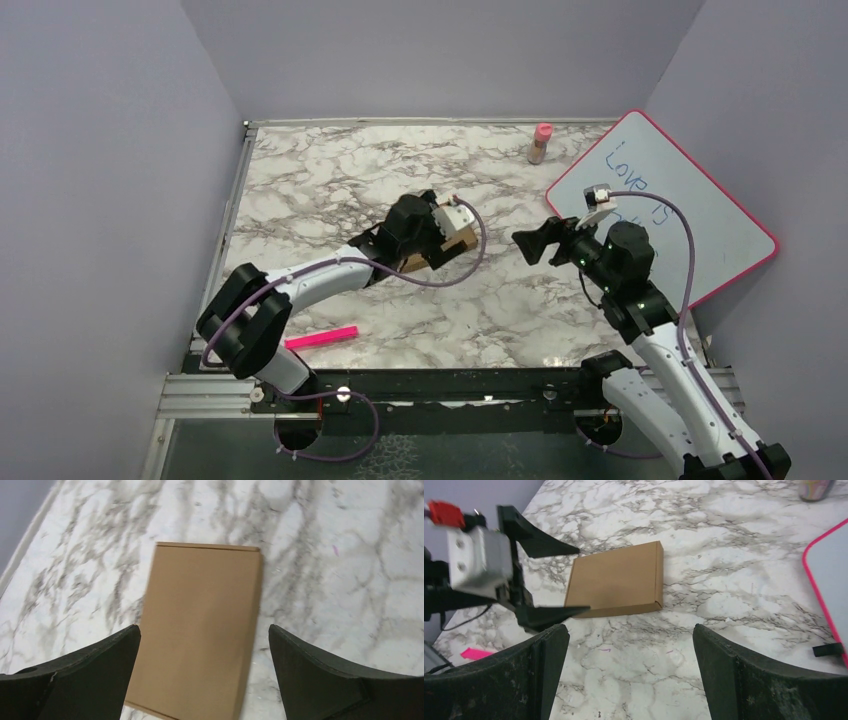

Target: Fold the paper box

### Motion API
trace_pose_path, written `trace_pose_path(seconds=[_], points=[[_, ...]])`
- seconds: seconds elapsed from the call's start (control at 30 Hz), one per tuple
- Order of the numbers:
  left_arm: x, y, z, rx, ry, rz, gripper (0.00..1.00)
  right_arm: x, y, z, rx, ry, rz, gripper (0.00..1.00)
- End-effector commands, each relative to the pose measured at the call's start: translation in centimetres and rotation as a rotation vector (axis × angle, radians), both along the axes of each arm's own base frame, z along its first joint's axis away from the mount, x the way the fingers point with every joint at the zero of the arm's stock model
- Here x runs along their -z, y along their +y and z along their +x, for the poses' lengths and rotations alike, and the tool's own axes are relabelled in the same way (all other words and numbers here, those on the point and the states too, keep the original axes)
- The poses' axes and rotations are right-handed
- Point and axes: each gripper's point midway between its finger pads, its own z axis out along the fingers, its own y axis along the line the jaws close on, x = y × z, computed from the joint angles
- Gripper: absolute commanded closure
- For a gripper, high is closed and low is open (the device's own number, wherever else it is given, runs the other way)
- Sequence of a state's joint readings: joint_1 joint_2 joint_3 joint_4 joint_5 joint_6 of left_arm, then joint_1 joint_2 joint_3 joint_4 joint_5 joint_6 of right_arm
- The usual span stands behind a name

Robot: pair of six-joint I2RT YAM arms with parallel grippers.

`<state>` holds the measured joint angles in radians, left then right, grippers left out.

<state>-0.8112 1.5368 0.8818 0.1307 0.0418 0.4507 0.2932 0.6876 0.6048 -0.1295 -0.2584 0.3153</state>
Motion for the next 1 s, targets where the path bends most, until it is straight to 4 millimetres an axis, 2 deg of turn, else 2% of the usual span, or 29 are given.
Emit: trace_pose_path(seconds=[0.0,0.23,0.33,0.43,0.6,0.8,0.87,0.97], points=[[-6.7,2.1,4.0,-0.185,0.048,-0.287,0.01,-1.7,-2.5,0.4,0.133,-0.03,-0.04,0.0],[-11.0,9.0,8.5,-0.464,0.142,-0.519,0.01,-3.2,-5.4,0.2,0.283,-0.052,-0.07,0.0],[-12.7,14.3,9.8,-0.641,0.165,-0.673,0.01,-4.2,-7.0,-0.1,0.37,-0.068,-0.079,0.0],[-13.5,19.9,9.6,-0.81,0.177,-0.802,0.01,-5.5,-8.1,-0.6,0.415,-0.109,-0.086,0.0],[-15.3,24.9,6.7,-0.942,0.118,-0.87,0.01,-6.6,-9.5,-1.3,0.483,-0.165,-0.064,0.0],[-17.4,29.7,0.9,-1.084,-0.115,-0.843,0.01,-7.5,-10.3,-1.9,0.516,-0.208,-0.054,0.0],[-17.9,30.8,-1.0,-1.1,-0.196,-0.849,0.01,-7.6,-10.3,-1.8,0.519,-0.212,-0.054,0.0],[-18.7,31.4,-3.1,-1.077,-0.295,-0.896,0.01,-7.4,-10.3,-1.6,0.519,-0.208,-0.059,0.0]])
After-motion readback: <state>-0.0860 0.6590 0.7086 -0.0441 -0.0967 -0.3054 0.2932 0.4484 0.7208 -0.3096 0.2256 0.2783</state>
